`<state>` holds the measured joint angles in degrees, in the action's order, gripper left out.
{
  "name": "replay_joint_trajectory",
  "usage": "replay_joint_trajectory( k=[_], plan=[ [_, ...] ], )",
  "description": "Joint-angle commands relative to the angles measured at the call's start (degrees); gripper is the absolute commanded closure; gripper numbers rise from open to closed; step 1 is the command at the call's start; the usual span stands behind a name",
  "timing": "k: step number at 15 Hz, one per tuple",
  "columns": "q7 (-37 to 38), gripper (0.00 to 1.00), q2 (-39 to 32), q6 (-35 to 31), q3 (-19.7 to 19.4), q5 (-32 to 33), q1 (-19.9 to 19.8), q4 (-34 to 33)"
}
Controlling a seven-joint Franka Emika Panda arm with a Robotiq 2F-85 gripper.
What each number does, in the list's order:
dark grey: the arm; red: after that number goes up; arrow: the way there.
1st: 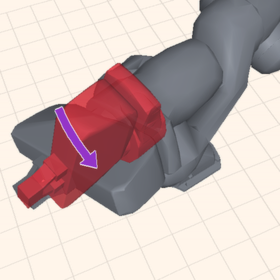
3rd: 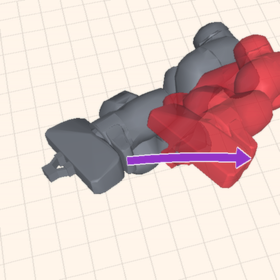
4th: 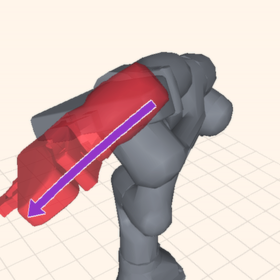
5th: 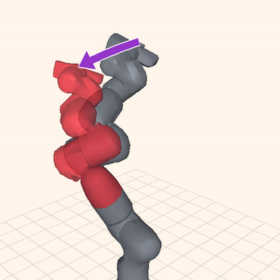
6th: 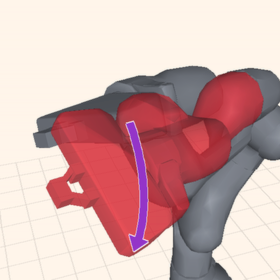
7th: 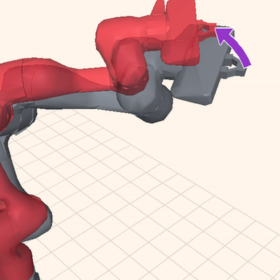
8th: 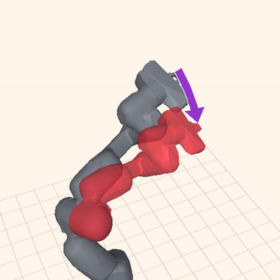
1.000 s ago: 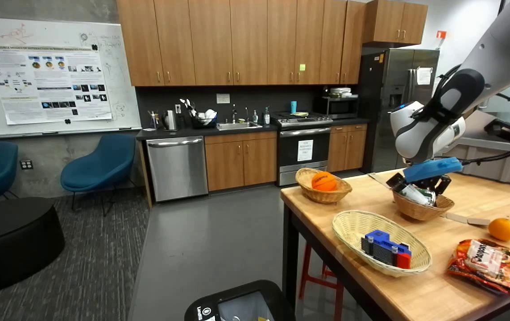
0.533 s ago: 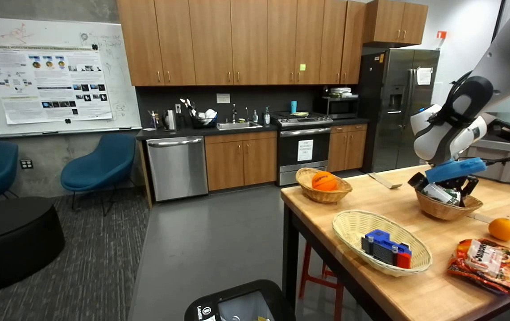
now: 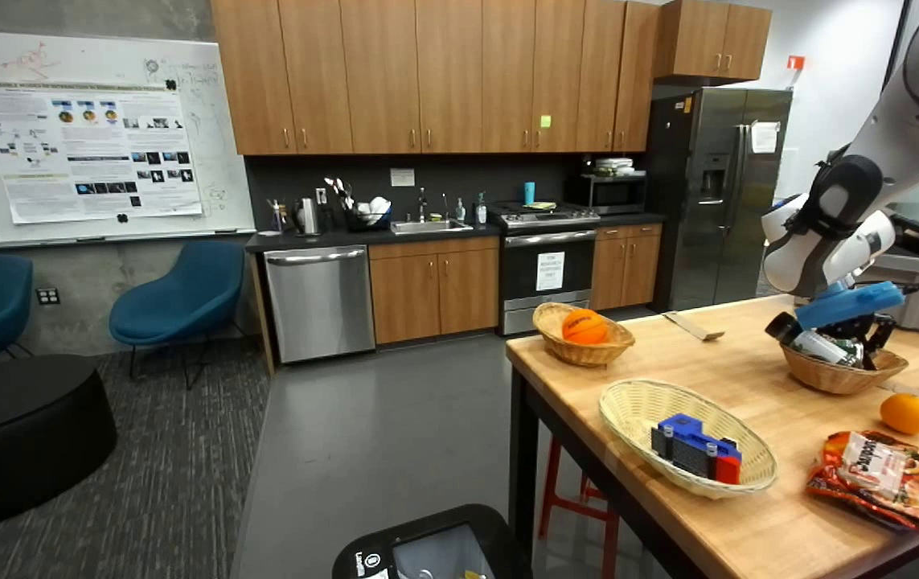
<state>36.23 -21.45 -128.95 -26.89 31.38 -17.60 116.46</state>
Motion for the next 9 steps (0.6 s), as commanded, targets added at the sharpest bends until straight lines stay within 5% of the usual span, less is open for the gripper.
replay_joint_trajectory(
  k=[1, 2, 9],
  plan=[
    [-0.46, 1.0, -9.29, -1.88, -0.16, -1.16, -1.67, -3.92],
    [-0.78, 0.74, -9.48, -1.17, -0.13, -1.18, -1.56, -4.79],
    [-1.03, 0.6, -3.79, 0.71, -0.56, -0.47, 0.09, -4.43]
  ],
)
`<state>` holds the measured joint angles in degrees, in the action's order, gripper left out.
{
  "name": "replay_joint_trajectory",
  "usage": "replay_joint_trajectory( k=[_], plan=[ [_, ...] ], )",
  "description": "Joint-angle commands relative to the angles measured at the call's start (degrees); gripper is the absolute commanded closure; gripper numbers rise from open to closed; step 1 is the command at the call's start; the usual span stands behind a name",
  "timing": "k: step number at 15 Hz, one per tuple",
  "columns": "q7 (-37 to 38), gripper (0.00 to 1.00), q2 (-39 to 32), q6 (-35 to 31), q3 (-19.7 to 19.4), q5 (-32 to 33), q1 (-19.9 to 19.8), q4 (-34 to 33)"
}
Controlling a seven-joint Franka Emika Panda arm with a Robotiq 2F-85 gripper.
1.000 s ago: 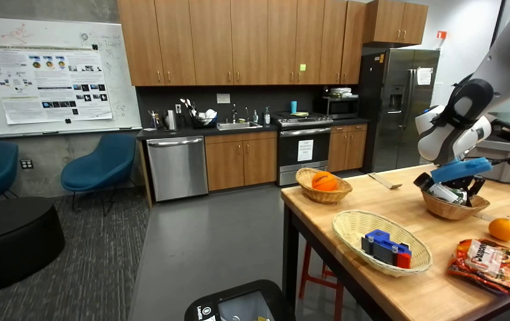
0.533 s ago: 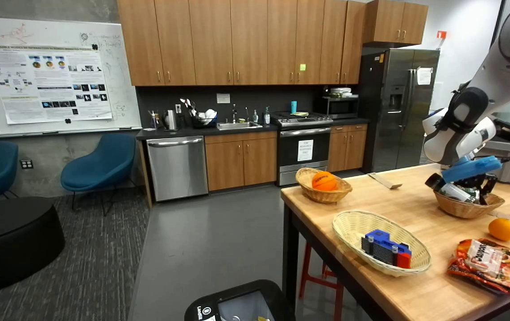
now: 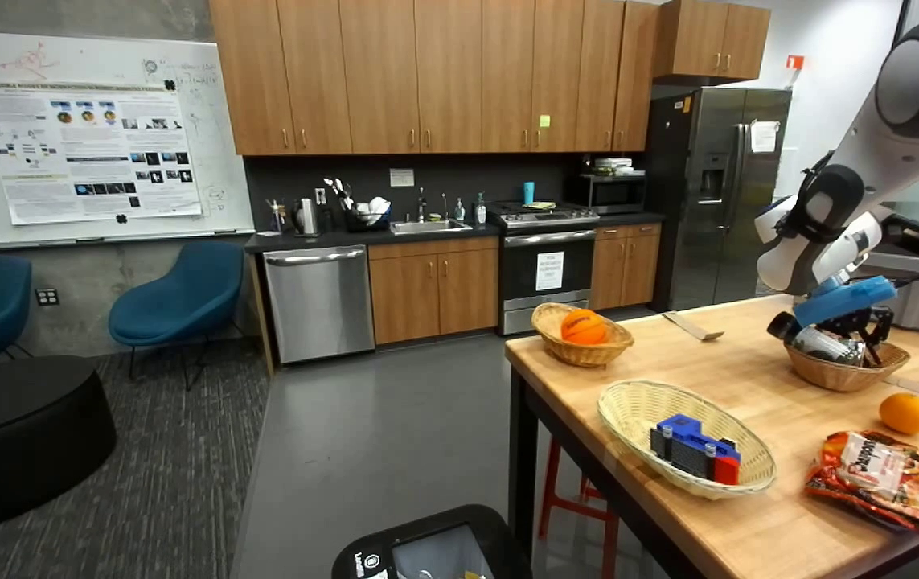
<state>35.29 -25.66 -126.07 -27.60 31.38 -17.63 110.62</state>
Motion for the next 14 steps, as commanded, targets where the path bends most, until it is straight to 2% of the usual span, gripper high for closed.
replay_joint_trajectory(
  k=[1, 3, 11, 14],
  plan=[
    [0.12, 0.59, 1.58, -2.15, 0.14, -0.35, 0.48, 2.0],
    [0.84, 0.53, 4.02, -1.61, 0.0, 0.57, 1.84, 3.48],
    [4.82, 0.02, 11.74, 2.82, 0.67, 7.64, 6.75, 6.7],
    [6.68, 0.0, 14.91, 5.68, 2.25, 11.28, 7.3, 7.23]
  ],
)
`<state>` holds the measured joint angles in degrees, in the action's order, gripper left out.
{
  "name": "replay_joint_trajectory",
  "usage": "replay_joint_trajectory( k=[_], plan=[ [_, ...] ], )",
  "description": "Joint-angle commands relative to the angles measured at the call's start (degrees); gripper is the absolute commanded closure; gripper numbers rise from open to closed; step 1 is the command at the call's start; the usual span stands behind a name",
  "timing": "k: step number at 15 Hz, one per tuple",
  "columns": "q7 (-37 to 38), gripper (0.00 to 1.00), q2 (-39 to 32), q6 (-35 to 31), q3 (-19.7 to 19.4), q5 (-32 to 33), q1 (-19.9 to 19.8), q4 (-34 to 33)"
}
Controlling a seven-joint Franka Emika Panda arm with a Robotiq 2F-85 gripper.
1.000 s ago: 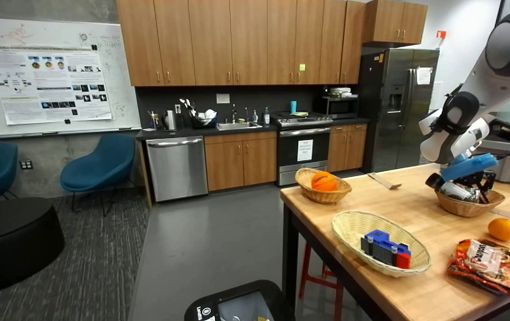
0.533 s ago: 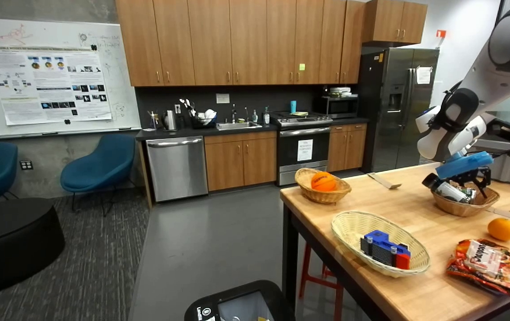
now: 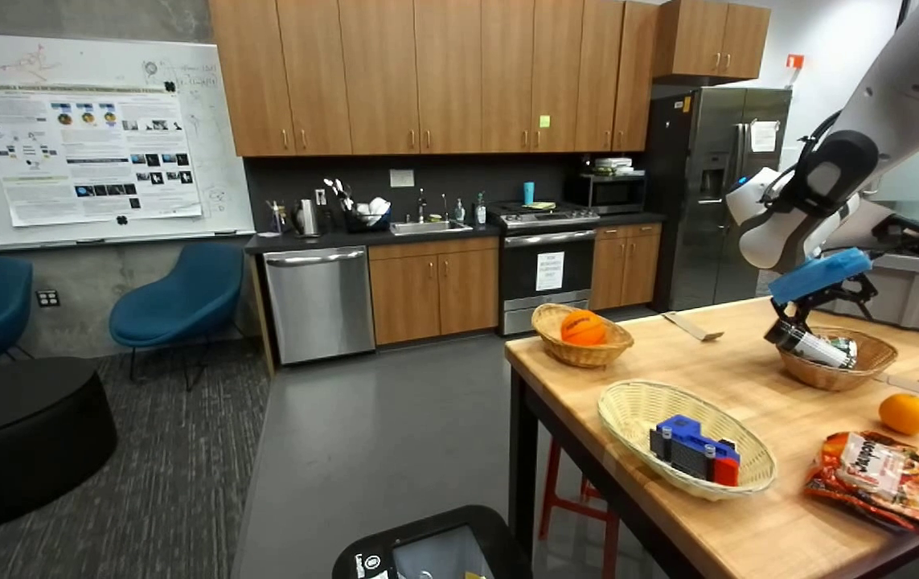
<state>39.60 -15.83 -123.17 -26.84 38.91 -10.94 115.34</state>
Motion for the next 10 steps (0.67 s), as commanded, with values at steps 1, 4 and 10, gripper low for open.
replay_joint_trajectory(
  k=[1, 4, 10],
  plan=[
    [2.87, 0.0, 5.96, 3.59, 2.25, 4.61, 0.52, 2.59],
    [3.4, 0.0, 8.77, 4.38, 4.67, 5.54, 0.06, 3.6],
    [2.19, 0.0, 13.1, -2.16, 10.45, 3.15, 0.69, 6.77]
  ],
)
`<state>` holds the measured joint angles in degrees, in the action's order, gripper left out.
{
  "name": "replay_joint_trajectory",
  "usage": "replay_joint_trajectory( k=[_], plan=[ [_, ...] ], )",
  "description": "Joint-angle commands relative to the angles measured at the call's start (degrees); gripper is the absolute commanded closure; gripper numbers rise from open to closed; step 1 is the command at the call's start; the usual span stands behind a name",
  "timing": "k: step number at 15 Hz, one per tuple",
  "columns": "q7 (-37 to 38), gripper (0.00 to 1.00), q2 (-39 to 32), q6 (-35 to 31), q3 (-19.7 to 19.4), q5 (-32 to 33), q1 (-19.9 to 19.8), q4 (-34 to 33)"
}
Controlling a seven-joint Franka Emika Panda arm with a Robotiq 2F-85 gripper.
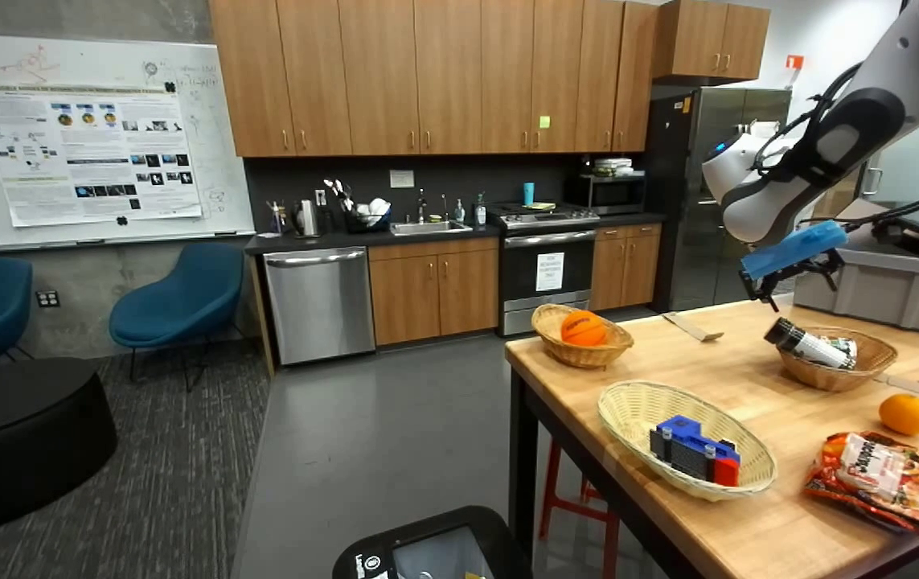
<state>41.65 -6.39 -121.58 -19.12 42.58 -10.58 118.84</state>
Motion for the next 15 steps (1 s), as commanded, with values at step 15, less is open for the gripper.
replay_joint_trajectory(
  k=[15],
  plan=[
    [-11.44, 0.0, 8.97, -11.7, 13.55, -12.38, 5.75, 12.98]
  ],
)
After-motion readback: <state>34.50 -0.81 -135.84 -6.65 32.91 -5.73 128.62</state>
